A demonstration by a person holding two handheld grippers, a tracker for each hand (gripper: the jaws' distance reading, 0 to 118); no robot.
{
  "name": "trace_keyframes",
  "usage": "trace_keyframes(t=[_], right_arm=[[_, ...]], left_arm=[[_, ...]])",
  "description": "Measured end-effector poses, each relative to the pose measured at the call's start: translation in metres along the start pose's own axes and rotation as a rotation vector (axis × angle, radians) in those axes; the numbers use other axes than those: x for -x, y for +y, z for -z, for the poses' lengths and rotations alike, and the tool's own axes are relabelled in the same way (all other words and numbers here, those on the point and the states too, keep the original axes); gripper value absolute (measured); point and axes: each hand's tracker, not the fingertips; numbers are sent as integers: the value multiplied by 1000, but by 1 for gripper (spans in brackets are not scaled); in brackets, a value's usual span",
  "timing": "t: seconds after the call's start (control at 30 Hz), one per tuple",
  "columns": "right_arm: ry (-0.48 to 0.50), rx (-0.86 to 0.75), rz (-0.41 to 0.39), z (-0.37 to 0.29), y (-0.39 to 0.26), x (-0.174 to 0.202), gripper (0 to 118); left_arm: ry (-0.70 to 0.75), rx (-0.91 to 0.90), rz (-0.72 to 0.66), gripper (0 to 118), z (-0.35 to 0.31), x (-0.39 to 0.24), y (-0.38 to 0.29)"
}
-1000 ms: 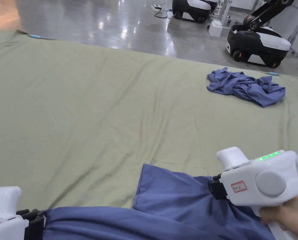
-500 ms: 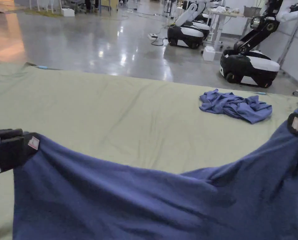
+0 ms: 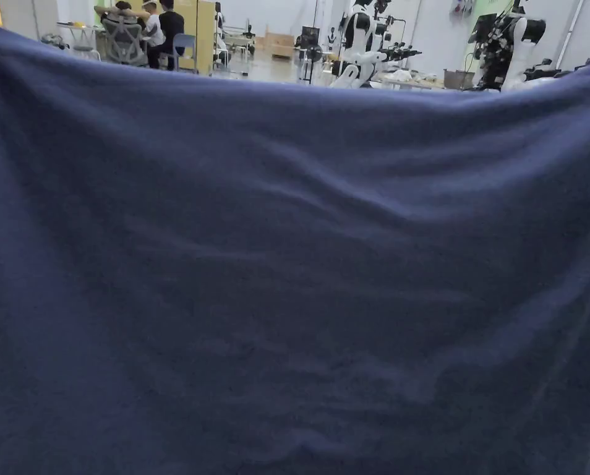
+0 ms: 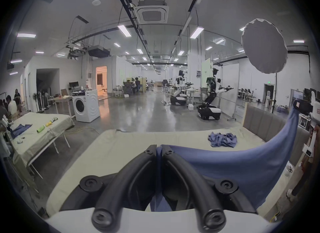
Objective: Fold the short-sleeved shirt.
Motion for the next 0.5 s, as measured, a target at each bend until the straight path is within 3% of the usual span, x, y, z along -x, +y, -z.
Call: trace_keyframes(t=[0.23, 0.33, 0.5], right_arm=[[-31, -26, -16, 77, 52, 29, 5], [-81, -33, -85, 114, 58, 46, 5], [-99, -32, -96, 176, 62, 63, 5]], left_arm=[[123, 7, 25, 5, 66, -10, 88], [191, 9, 84, 5, 98, -21, 105], [250, 10, 118, 5, 156, -34, 119]])
